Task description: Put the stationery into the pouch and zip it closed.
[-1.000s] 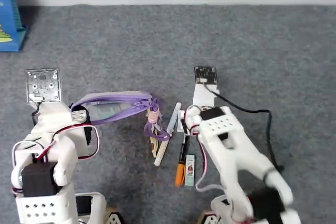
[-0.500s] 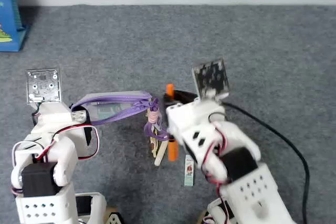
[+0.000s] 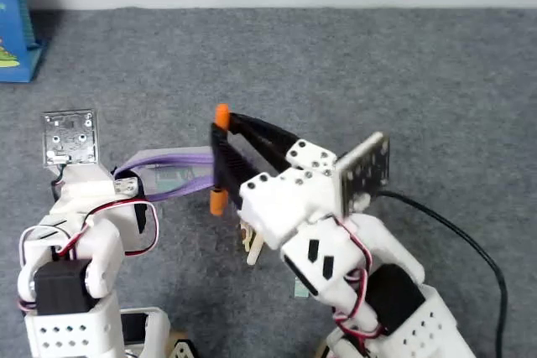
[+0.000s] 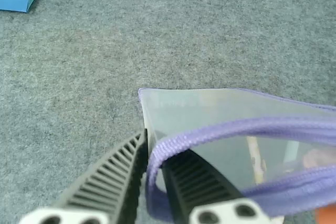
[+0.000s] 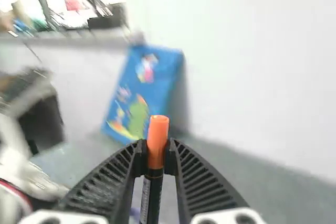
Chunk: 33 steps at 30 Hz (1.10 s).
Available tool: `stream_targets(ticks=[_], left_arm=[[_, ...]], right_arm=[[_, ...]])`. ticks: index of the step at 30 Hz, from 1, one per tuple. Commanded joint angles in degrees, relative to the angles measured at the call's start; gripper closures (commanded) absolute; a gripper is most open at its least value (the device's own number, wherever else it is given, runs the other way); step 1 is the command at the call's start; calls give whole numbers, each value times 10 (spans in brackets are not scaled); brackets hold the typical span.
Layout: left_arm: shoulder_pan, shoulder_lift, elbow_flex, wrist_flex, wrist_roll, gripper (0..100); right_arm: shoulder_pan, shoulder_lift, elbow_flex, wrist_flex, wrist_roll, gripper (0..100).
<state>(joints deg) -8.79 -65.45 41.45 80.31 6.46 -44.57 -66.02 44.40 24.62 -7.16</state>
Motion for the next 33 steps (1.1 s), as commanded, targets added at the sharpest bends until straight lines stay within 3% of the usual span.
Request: stream_targets(ticks=[1,11,22,25,29,33], left_arm=[[2,0,-15,1,4,989],[2,0,-15,2,4,989],[2,0,-15,3,4,989],[2,0,-15,3,4,989],[1,0,-15,3,4,989],[1,0,-15,3,4,989]], right_arm=[[-34,-8,-34,-75,26,991],[-44,77,-17,-233,84,991],[-32,99,164,-361,179,991],[-35,97,170,-344,183,984],[-35,57,149,-260,180,861],[-16,10,93,-126,98,798]])
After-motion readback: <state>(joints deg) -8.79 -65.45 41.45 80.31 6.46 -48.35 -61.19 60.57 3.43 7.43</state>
